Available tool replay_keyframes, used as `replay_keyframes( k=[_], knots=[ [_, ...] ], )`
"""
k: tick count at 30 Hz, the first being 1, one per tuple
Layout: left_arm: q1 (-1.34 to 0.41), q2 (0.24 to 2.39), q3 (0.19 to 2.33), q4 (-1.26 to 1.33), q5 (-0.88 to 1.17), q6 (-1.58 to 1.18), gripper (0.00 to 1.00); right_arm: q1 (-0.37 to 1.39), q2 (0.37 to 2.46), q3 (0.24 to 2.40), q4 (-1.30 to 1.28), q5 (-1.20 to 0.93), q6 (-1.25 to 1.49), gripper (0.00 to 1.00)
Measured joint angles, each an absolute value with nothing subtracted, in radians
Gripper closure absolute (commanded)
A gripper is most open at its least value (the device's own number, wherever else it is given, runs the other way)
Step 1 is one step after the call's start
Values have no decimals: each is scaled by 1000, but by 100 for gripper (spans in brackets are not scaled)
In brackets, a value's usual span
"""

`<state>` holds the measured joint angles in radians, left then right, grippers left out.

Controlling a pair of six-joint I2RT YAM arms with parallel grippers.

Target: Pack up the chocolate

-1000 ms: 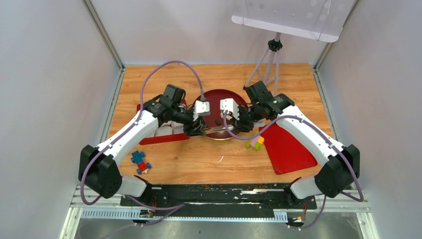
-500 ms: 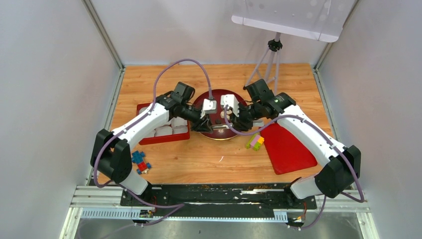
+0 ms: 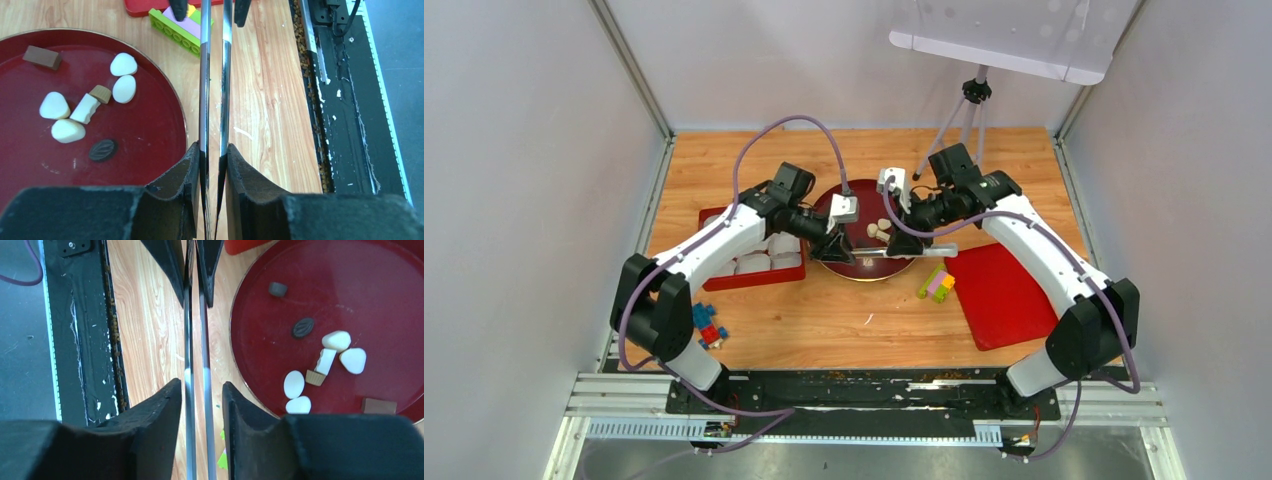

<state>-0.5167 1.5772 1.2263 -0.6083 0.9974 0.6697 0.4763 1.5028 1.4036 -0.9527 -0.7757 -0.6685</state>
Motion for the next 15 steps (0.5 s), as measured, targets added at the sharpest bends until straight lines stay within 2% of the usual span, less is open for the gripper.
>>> replay_keyframes(
  k=[2, 7, 15],
  knots=[
    [-517, 1588, 1226, -609, 1004, 664, 87, 472, 1522, 1430, -958, -797, -673, 54],
    [-516, 1608, 1226, -609, 1016, 653, 88, 468, 1557, 1460, -997, -822, -704, 53],
    [-509, 1609, 1234, -607, 1027, 649, 88, 468, 1570, 1455, -1039, -810, -764, 44]
  ],
)
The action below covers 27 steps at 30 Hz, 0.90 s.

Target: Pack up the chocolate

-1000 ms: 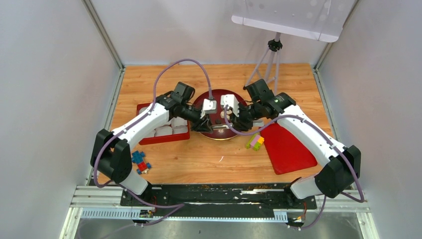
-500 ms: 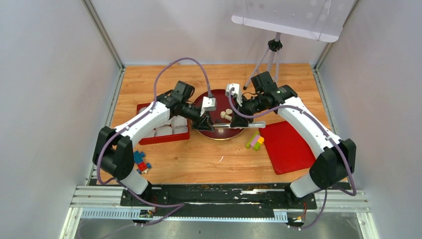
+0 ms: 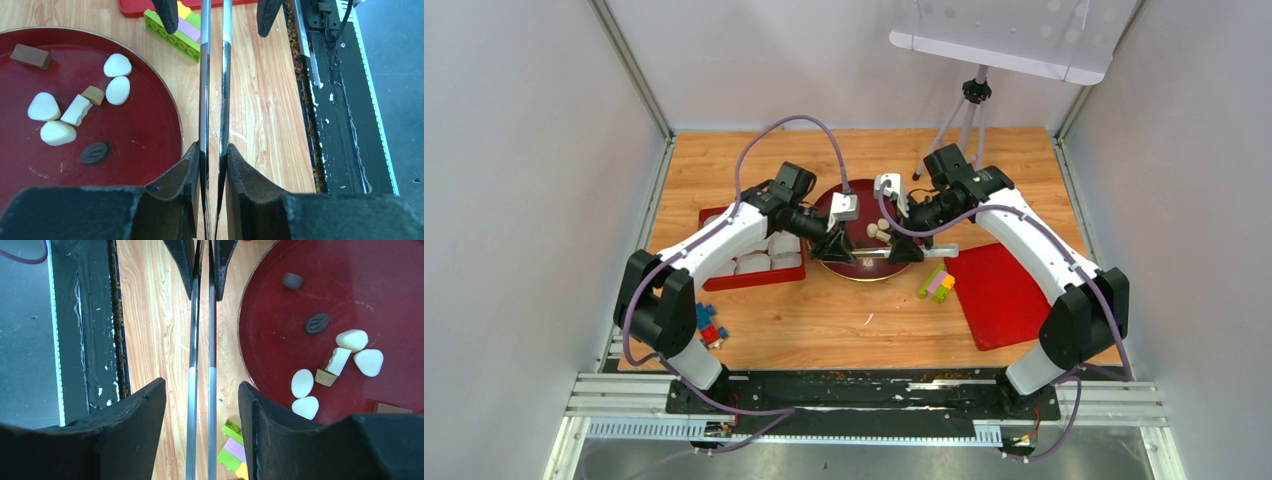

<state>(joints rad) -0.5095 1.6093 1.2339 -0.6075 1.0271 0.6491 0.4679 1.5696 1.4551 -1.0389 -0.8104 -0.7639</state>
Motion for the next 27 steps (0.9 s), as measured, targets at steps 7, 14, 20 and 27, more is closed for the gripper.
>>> replay_keyframes(
  k=[7, 14, 20, 27],
  knots=[
    [-490, 1609, 1234, -591, 1045, 624, 88, 468, 1591, 1433, -1061, -794, -796, 51],
    [-488, 1612, 1234, -584, 1042, 603, 84, 458, 1604, 1431, -1058, -797, -810, 78],
    [-488, 1613, 1230, -556, 1039, 572, 48, 449, 1605, 1431, -1060, -802, -814, 88],
    [-457, 1586, 1203, -536, 996, 558, 0, 443, 1598, 1415, -1044, -730, -796, 67]
  ],
)
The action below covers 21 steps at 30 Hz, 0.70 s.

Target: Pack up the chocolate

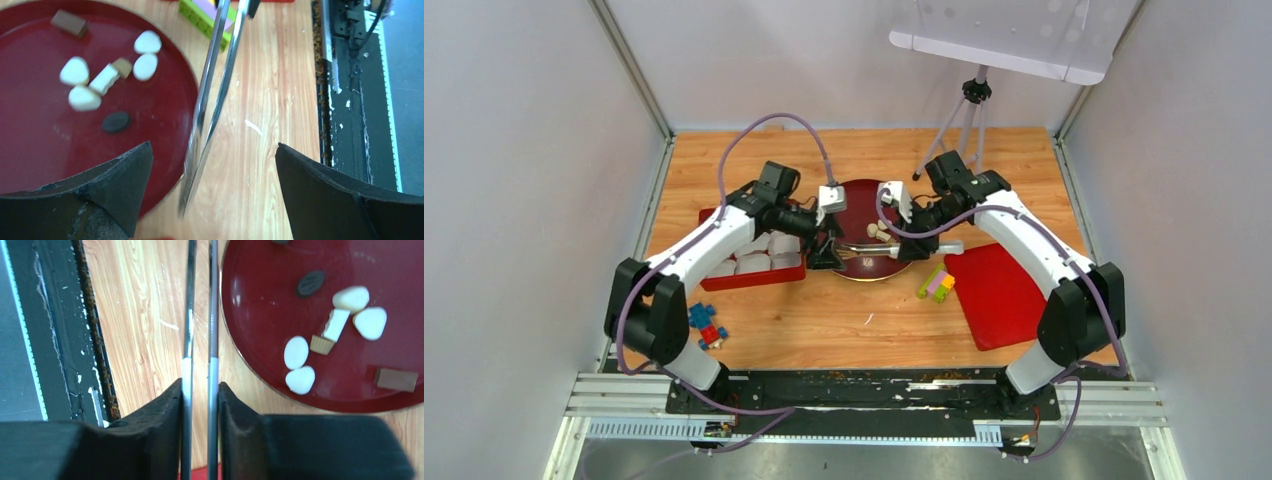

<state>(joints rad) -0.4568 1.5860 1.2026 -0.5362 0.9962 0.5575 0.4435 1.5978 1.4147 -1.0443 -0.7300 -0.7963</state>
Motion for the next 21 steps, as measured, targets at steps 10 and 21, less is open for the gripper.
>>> replay_keyframes(
  k=[10, 21],
  knots=[
    [-231, 1291, 1071, -508, 847, 450, 0, 440, 1472, 1258, -1000, -630, -752, 56],
    [-186, 1198, 1026, -420, 610, 284, 0, 371, 1473, 1288, -929, -535, -637, 63]
  ],
)
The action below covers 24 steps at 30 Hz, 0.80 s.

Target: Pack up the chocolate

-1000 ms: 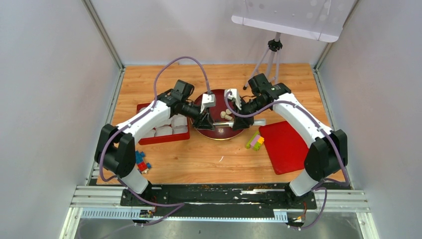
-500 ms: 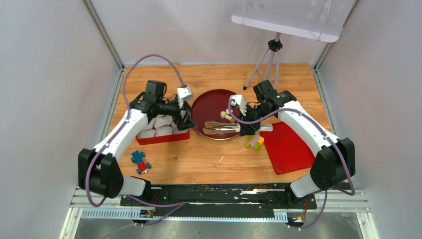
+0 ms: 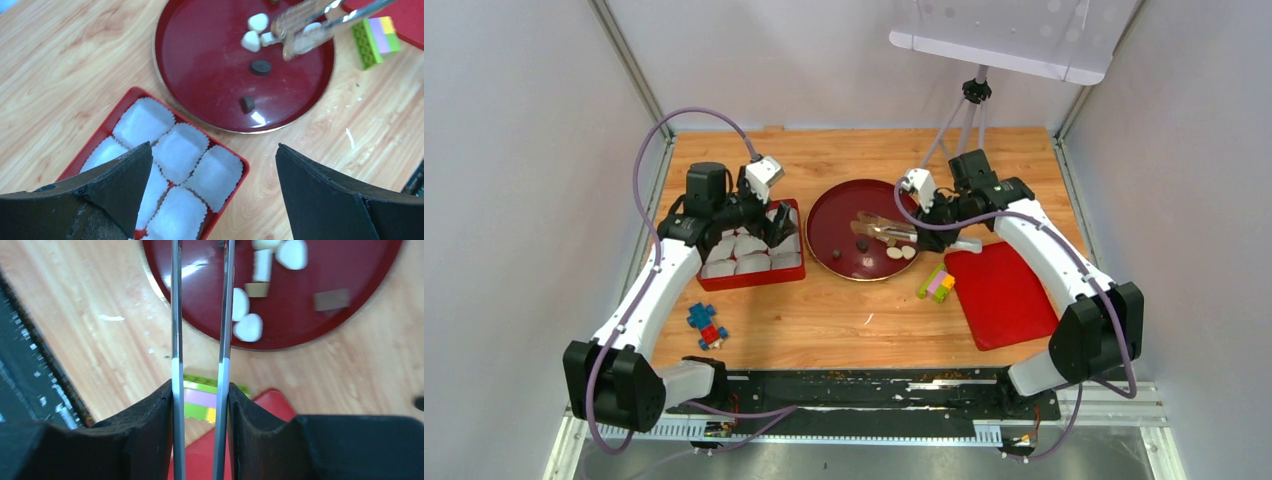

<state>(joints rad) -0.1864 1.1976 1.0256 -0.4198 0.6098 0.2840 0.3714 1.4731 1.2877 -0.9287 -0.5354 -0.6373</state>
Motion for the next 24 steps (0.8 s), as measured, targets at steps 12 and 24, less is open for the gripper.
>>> replay_keyframes(
  k=[12, 24],
  knots=[
    [-179, 1189, 1008, -414, 466, 185, 0, 297, 1591, 1385, -854, -285, -601, 64],
    [-179, 1177, 966, -402, 525, 160, 0, 287, 1677, 1416, -884, -276, -636, 61]
  ],
)
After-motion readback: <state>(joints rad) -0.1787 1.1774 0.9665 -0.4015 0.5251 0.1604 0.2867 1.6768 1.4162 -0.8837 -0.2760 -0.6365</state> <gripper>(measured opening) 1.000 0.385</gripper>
